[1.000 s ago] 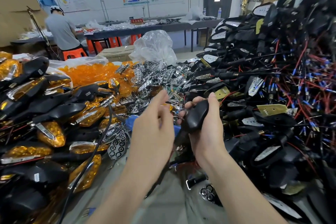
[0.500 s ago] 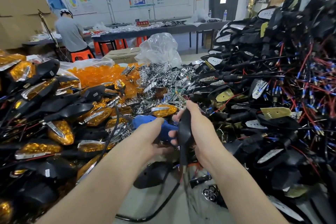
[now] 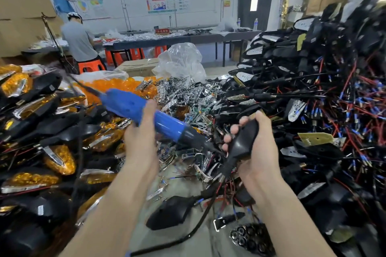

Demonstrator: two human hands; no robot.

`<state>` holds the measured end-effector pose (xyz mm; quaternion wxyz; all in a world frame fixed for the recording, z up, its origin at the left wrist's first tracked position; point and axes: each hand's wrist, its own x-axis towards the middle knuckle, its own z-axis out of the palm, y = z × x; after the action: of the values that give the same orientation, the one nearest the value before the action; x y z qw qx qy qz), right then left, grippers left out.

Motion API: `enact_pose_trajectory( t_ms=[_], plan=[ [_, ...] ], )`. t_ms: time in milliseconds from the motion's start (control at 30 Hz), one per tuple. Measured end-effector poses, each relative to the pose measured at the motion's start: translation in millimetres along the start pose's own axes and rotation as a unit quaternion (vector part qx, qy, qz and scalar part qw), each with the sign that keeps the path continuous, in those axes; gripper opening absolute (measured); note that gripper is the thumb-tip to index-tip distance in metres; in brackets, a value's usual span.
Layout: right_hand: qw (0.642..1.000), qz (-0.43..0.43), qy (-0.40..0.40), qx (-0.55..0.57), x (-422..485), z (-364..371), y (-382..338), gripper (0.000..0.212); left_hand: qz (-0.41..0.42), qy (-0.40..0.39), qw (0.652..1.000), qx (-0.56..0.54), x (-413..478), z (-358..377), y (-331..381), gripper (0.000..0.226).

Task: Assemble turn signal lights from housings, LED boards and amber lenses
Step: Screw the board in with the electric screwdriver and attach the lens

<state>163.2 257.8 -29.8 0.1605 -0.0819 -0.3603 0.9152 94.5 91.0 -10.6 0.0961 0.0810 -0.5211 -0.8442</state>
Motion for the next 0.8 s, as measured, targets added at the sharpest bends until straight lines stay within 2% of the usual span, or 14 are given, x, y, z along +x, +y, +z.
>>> enact_pose_trajectory(
  t_ms=[67,133,267,500,633,800],
  plan=[
    [1.000,-0.002,0.008,0.004,1.4,-2.6,3.3,0.045,0.009,-0.007,0.986,-0.164,5.5,-2.6,23.3,0.028],
    [1.000,0.020,0.007,-0.009,3.5,-2.4,11.7,0.048,0.021,-0.035,0.965,-0.259,9.6,-7.5,42.5,0.028],
    [0.996,0.053,-0.017,-0.069,9.8,-1.1,29.5,0.050,0.048,-0.093,0.965,-0.239,8.3,-9.8,54.7,0.020],
    [0.990,0.052,-0.030,-0.126,17.4,-1.3,49.6,0.047,0.080,-0.072,0.970,-0.216,11.9,11.3,38.4,0.023],
    [0.991,0.037,-0.031,-0.128,18.5,-0.3,54.0,0.045,0.083,-0.030,0.970,-0.227,12.6,14.7,29.4,0.020],
    [0.990,0.037,-0.034,-0.131,15.4,0.4,56.5,0.047,0.087,-0.024,0.966,-0.241,12.6,15.7,27.0,0.021]
  ],
)
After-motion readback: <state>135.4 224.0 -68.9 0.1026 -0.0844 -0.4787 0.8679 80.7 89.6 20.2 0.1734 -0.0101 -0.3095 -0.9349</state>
